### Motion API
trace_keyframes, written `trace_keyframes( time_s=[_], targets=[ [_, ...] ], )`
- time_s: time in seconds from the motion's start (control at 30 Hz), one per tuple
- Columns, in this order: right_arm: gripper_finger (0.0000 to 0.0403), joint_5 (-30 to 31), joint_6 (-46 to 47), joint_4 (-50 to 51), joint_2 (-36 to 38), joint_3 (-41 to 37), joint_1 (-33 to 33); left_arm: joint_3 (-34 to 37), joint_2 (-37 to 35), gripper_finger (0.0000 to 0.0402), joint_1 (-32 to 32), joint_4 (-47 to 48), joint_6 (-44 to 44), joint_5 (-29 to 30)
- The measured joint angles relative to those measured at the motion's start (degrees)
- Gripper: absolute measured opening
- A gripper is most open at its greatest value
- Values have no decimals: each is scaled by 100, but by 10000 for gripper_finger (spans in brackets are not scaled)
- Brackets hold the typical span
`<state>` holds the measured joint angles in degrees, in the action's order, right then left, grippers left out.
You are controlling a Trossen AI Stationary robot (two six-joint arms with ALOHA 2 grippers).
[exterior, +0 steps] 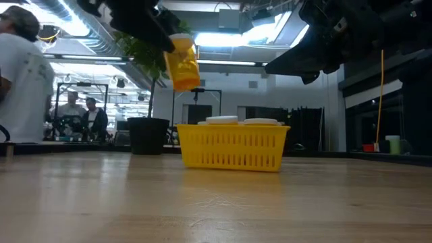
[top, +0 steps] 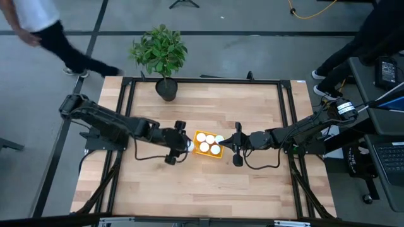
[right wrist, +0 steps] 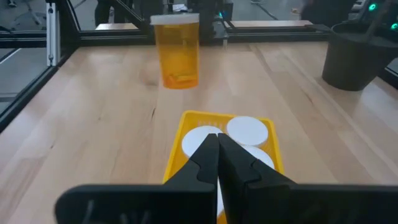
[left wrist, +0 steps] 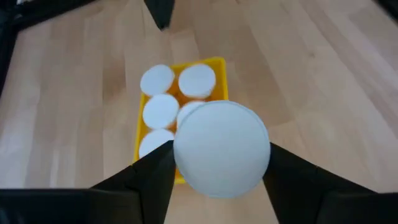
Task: Pick and place pill bottles into a basket
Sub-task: Put the orange pill bottle into the yellow bin
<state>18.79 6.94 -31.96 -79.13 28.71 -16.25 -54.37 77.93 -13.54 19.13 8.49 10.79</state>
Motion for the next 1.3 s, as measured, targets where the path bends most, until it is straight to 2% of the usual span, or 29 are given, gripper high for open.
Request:
trace_keyframes(
  time_s=[0.23,0.4,0.67,0.9,1.3],
  targets=[
    [4,0,-128,3,0,0,0,20,0,216,453,-179,172,-235],
    [4,0,-144,10,0,0,0,438,-4,216,658,-713,84,-697],
    [4,0,-163,19,0,0,0,725,-2,216,704,-1252,112,-779],
    [4,2,-149,17,0,0,2,809,282,216,706,-1503,-22,-788],
    [4,1,-105,51,0,0,2,809,409,216,732,-1555,-20,-634]
  ],
)
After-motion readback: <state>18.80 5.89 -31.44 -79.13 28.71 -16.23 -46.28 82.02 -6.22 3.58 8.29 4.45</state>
